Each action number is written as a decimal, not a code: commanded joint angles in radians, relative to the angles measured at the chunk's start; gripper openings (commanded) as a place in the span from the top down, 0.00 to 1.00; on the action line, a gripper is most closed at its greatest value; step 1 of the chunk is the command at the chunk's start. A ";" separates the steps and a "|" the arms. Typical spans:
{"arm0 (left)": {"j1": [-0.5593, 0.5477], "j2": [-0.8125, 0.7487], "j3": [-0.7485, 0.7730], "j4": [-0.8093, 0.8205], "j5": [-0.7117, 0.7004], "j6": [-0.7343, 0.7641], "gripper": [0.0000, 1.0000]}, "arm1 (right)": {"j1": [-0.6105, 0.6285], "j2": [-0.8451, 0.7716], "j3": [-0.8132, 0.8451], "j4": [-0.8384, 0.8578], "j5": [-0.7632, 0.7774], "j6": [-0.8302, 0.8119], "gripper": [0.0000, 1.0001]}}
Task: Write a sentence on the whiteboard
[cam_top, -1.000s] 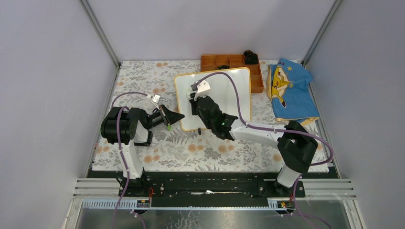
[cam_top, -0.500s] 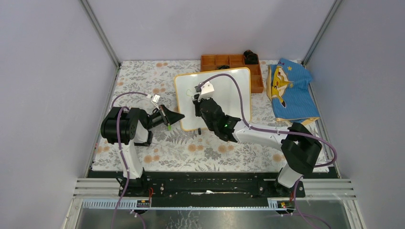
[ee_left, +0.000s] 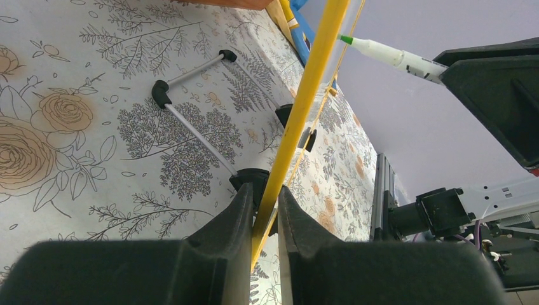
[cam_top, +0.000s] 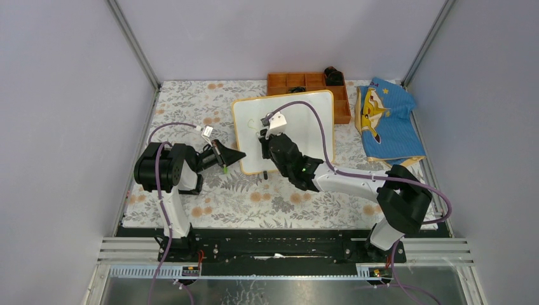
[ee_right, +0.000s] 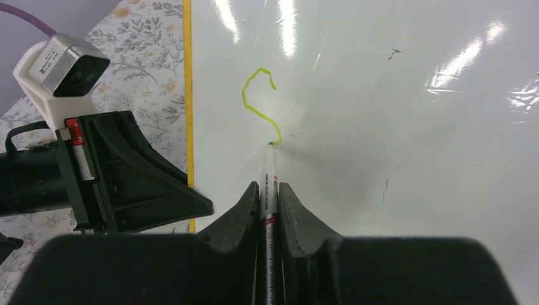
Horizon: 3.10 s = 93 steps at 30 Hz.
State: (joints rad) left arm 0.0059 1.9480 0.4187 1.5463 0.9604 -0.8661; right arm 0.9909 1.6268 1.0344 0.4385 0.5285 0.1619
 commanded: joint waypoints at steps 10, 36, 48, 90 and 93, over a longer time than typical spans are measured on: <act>-0.002 0.033 -0.014 0.040 -0.062 0.012 1.00 | 0.010 0.044 0.065 -0.003 -0.084 0.005 1.00; -0.001 0.031 -0.013 0.036 -0.065 0.014 1.00 | -0.003 -0.299 -0.145 -0.007 0.073 -0.038 1.00; -0.001 0.025 -0.014 0.025 -0.068 0.025 1.00 | -0.025 -0.267 -0.190 -0.013 0.044 -0.021 1.00; -0.002 0.026 -0.011 0.017 -0.067 0.027 1.00 | -0.029 -0.037 0.027 0.105 -0.006 -0.060 1.00; -0.002 0.026 -0.010 0.016 -0.068 0.027 1.00 | -0.031 -0.032 0.026 0.114 0.003 -0.056 1.00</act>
State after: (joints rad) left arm 0.0051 1.9514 0.4183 1.5482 0.9615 -0.8650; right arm 0.9680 1.5894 1.0149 0.4999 0.4774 0.1051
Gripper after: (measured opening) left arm 0.221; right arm 0.185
